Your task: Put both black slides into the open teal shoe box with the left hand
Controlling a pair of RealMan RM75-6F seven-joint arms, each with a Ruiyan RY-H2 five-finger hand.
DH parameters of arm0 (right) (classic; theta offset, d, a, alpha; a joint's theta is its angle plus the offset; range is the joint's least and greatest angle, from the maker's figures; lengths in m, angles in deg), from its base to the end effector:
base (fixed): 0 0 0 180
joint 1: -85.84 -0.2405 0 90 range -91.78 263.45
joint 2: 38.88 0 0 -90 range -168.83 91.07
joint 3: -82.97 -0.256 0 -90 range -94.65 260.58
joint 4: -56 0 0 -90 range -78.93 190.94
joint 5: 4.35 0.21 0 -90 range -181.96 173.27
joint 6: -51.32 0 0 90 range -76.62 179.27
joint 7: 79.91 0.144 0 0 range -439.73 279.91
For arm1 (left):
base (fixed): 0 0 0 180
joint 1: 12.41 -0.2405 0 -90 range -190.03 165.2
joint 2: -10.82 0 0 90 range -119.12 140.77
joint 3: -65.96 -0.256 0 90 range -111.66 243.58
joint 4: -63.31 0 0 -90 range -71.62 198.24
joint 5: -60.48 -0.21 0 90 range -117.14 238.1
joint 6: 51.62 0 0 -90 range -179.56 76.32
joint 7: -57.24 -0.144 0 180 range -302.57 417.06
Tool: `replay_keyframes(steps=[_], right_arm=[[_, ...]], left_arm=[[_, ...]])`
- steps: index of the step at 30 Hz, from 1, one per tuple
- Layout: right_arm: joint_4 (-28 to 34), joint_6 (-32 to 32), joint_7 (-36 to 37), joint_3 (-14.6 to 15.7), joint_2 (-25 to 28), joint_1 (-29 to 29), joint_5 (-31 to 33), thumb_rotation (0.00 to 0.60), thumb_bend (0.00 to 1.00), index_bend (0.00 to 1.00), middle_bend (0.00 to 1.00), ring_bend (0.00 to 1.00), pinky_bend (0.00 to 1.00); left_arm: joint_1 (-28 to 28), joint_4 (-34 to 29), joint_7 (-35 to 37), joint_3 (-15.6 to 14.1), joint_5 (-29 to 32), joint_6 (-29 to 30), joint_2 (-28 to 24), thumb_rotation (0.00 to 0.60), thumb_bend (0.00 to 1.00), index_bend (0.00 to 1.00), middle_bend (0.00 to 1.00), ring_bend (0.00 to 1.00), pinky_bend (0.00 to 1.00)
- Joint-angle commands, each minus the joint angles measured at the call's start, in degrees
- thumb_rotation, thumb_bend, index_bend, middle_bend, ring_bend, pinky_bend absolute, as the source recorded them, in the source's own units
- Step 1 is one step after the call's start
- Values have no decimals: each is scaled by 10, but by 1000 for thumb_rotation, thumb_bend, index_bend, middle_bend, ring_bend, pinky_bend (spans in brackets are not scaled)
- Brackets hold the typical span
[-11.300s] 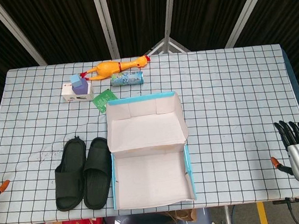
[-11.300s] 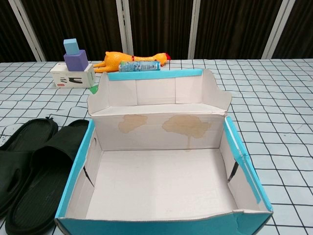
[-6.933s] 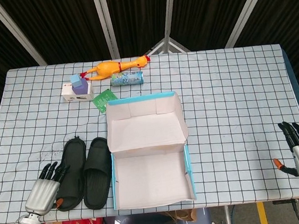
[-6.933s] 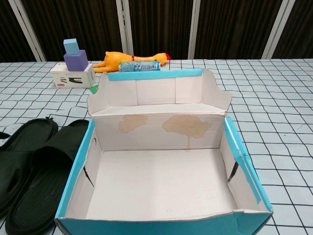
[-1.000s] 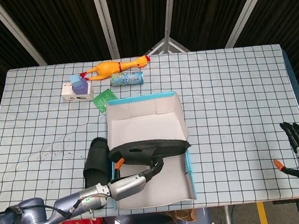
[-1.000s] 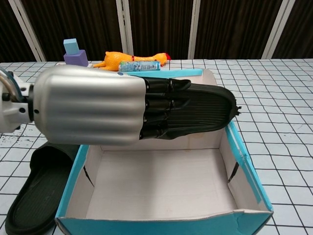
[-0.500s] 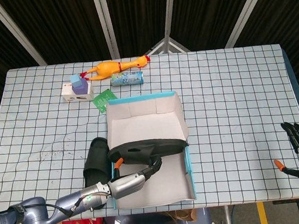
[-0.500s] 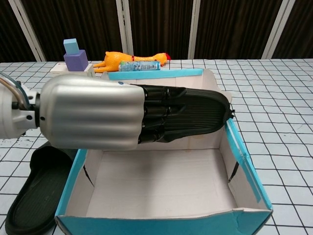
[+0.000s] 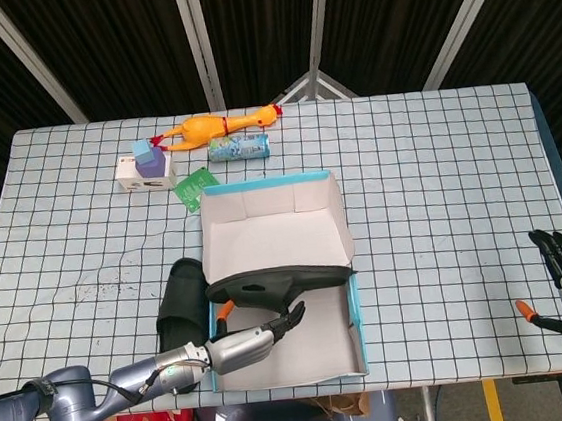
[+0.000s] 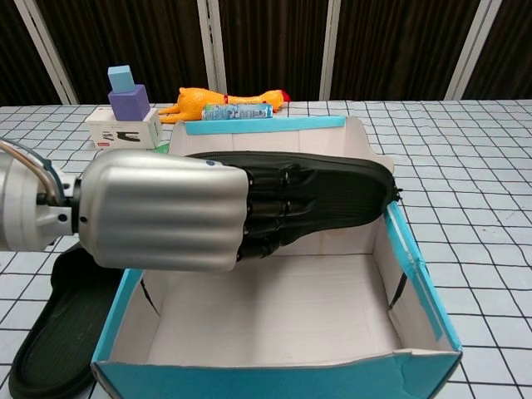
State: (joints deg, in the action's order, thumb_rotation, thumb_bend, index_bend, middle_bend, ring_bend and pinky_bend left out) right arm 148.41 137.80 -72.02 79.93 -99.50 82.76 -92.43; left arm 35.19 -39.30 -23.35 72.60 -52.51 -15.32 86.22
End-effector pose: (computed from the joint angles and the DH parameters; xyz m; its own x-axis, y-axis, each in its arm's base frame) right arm -0.3139 -0.1722 0.1801 0.3248 0.0134 0.9457 -0.9455 -0.0187 0.3250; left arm -0.0662 0.2415 -0.0112 0.4238 -0.9052 0.0319 -0.6685 -0.3364 -0.6633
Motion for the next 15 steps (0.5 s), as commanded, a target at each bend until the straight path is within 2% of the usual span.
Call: replay_keyframes(steps=[1,15], right_arm=[[0,1,0,0,0,0,0,600,247,47,90,45,40],[2,2,-2,1,0,2,-2,600,247,47,90,45,40]], left_arm=[[0,2,8,-5,-5,7,1,600,554,464,485,66,71],[-8,21,42,-23,-17,34,7,600,555,465,490,66,71]])
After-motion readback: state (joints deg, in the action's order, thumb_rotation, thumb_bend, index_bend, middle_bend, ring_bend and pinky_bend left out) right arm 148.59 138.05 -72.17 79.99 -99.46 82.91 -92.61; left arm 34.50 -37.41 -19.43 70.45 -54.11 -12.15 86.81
